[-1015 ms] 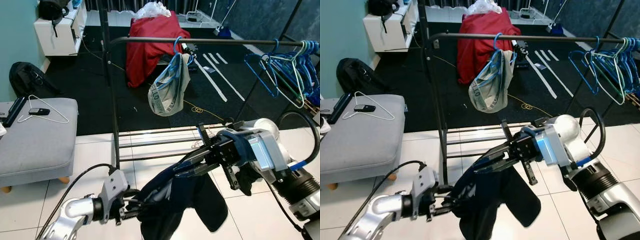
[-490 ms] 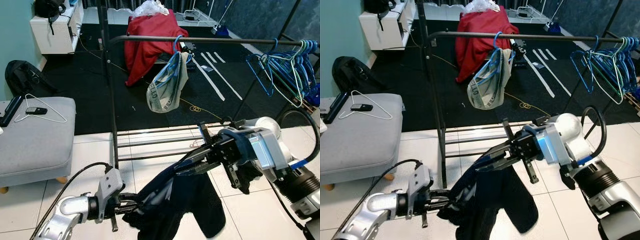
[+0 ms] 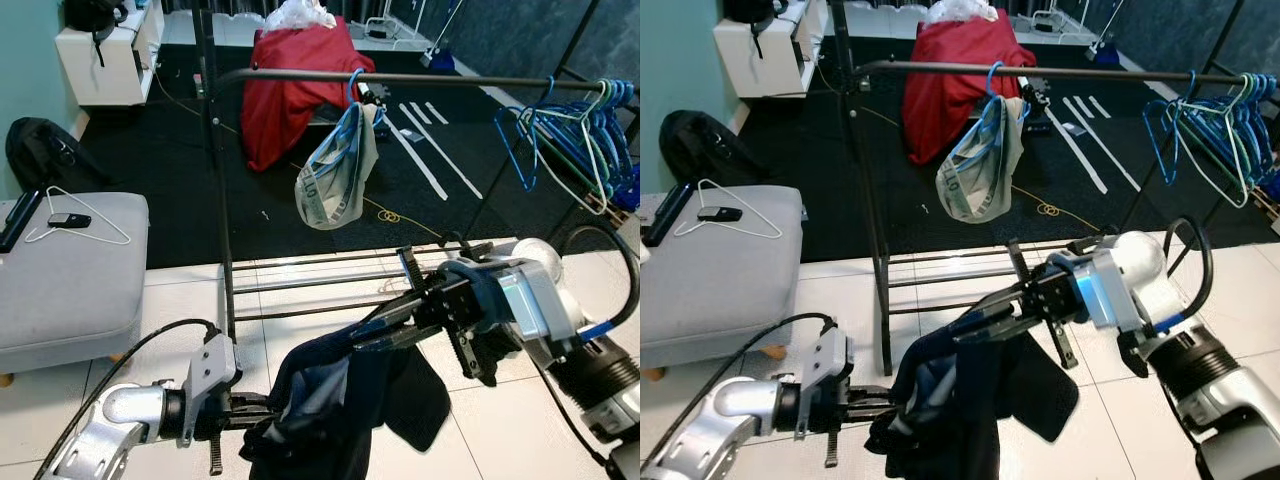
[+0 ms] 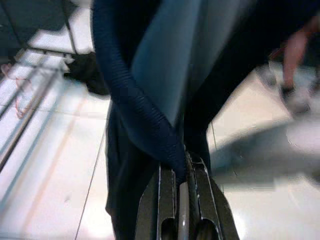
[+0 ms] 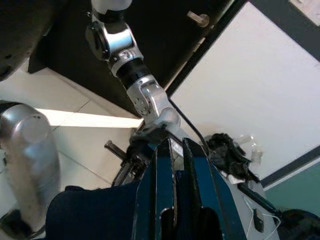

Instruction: Hang hanger

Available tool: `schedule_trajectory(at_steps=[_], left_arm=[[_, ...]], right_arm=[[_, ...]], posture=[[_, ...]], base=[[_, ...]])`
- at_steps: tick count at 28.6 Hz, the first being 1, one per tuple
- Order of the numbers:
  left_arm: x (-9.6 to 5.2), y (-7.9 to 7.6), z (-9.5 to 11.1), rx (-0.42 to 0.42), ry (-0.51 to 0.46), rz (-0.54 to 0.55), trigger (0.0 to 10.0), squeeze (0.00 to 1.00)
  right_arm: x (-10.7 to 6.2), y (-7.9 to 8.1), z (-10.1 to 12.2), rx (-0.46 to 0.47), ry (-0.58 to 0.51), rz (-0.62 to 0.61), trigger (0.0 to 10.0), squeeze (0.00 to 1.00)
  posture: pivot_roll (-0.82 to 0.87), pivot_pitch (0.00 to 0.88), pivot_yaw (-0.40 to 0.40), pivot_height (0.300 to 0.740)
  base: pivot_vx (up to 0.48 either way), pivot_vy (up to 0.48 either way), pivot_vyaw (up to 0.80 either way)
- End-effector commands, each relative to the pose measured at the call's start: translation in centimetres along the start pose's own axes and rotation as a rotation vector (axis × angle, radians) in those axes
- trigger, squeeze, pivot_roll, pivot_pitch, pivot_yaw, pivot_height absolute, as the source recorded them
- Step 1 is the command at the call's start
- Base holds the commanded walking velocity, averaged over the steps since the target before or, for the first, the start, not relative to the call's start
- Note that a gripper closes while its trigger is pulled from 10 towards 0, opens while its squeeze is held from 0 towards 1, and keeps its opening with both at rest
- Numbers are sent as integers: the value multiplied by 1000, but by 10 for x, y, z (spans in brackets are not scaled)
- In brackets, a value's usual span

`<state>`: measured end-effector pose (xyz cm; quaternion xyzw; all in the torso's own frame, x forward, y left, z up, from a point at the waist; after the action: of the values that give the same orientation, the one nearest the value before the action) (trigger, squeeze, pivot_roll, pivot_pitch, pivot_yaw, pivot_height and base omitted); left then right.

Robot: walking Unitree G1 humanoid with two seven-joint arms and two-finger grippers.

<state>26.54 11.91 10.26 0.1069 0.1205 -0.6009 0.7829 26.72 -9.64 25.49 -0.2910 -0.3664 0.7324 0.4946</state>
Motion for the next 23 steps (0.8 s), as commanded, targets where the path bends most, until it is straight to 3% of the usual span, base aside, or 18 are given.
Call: schedule_trajectory(at_steps=[1, 3, 4, 5, 8, 13, 15, 17, 19, 23], left_arm=[[-5, 0, 7, 50, 51, -39, 0, 0], [-15, 8, 11, 118, 143, -48, 0, 0], [-15, 8, 11, 118, 143, -48, 0, 0], [-28, 24, 21, 175, 244, -32, 0, 0], [-38, 35, 30, 210, 317, -18, 0, 0], [-43, 39, 32, 227, 351, -17, 0, 0], [-53, 47, 35, 276, 446, -22, 0, 0], [-57, 50, 36, 295, 476, -23, 0, 0], [-57, 54, 39, 319, 487, -18, 0, 0], [-55, 52, 41, 321, 477, -22, 0, 0]], right_arm=[[-4, 1, 0, -18, 13, -17, 10000, 0], [-5, 5, -4, -11, 24, -55, 10000, 0], [-5, 5, -4, -11, 24, -55, 10000, 0], [-4, 15, -9, 14, 47, -144, 10000, 0], [-4, 24, -13, 36, 66, -232, 10000, 0], [-3, 27, -15, 42, 76, -276, 10000, 0], [-6, 31, -23, 58, 116, -415, 10000, 0], [-7, 32, -26, 64, 131, -473, 10000, 0], [-9, 33, -31, 68, 150, -559, 10000, 0], [-8, 33, -34, 72, 158, -609, 10000, 0]], posture=[[-69, 89, -62, 740], [-63, 75, -39, 740], [-63, 75, -39, 740], [-57, 64, -8, 740], [-50, 56, 5, 740], [-48, 51, 13, 740], [-39, 38, 33, 740], [-38, 36, 39, 740], [-34, 29, 46, 740], [-36, 19, 52, 740]], base=[[0, 0, 0], [0, 0, 0], [0, 0, 0], [0, 0, 0], [0, 0, 0], [0, 0, 0], [0, 0, 0], [0, 0, 0], [0, 0, 0], [0, 0, 0]])
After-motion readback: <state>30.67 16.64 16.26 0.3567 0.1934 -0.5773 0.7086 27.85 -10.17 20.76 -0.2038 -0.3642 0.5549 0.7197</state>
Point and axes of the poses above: a point about 5 cm out from each wrist's last joint towards the gripper, its own x axis pointing out of the wrist towards the gripper, its own z axis along the axis of the wrist's last joint, y = z × x, the point moved 5 cm from there along x, pointing out of the wrist towards the gripper, and after that the axes turned 9 degrees about -x, right-handed, at the moved point
